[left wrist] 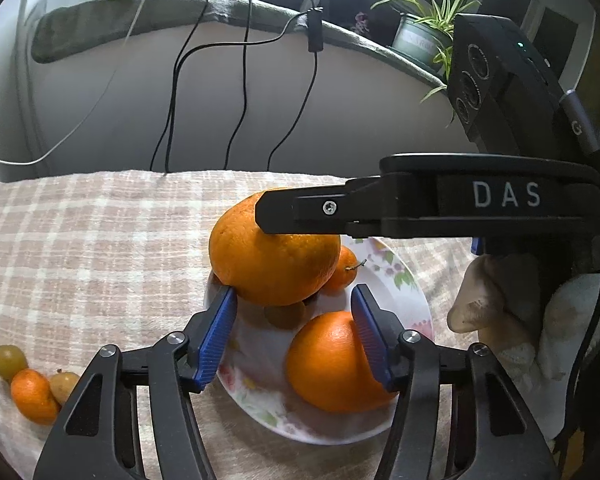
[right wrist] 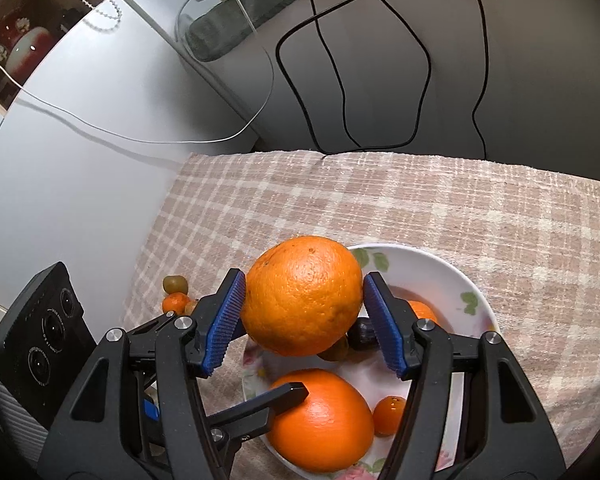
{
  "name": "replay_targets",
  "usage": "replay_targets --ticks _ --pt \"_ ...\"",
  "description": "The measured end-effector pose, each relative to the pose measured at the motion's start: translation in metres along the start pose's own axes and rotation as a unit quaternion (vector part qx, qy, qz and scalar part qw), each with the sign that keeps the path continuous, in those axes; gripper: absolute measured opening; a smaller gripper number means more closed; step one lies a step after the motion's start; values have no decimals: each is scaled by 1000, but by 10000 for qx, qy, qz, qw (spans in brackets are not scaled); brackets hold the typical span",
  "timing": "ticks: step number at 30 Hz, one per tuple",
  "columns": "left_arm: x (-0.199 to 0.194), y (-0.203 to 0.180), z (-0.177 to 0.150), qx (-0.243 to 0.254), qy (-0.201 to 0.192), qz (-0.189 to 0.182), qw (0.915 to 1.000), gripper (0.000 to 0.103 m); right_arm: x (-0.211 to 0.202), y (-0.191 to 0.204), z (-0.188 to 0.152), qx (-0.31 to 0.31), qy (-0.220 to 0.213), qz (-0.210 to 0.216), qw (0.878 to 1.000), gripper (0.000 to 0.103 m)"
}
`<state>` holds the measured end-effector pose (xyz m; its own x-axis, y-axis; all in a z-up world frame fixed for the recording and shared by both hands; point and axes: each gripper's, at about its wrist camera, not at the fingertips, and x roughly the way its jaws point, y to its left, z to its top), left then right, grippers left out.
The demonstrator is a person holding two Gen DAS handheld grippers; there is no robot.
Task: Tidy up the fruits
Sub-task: 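Carry the large orange in the right gripper to the white plate, then lower the large orange into the plate and open the right gripper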
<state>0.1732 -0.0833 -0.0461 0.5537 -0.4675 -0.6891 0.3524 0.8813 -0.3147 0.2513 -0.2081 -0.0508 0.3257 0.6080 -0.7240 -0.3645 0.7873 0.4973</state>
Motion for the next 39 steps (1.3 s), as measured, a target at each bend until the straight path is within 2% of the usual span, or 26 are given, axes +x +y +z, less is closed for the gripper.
replay_targets --ticks 5,17,25,28,31,39 --pt "-6 -5 -2 84 -48 -60 9999 52 -2 -1 0 -48 -27 -137 9999 61" --pt "-22 -13 -4 185 -195 -50 9996 52 -26 0 2 -123 -346 -192 9991 61" --pt "-37 -2 -7 137 -344 140 9992 55 -30 17 -8 -370 -429 -291 9980 62" --pt "-43 7 -10 54 -410 232 9989 55 -30 24 -12 -459 -455 -343 9973 65" --pt "-52 16 -13 -1 -490 344 9982 60 -30 30 -16 -510 -520 -318 9968 68" --pt "-70 43 -20 -52 -607 754 9953 61 -28 53 -26 -757 -613 -210 9950 74"
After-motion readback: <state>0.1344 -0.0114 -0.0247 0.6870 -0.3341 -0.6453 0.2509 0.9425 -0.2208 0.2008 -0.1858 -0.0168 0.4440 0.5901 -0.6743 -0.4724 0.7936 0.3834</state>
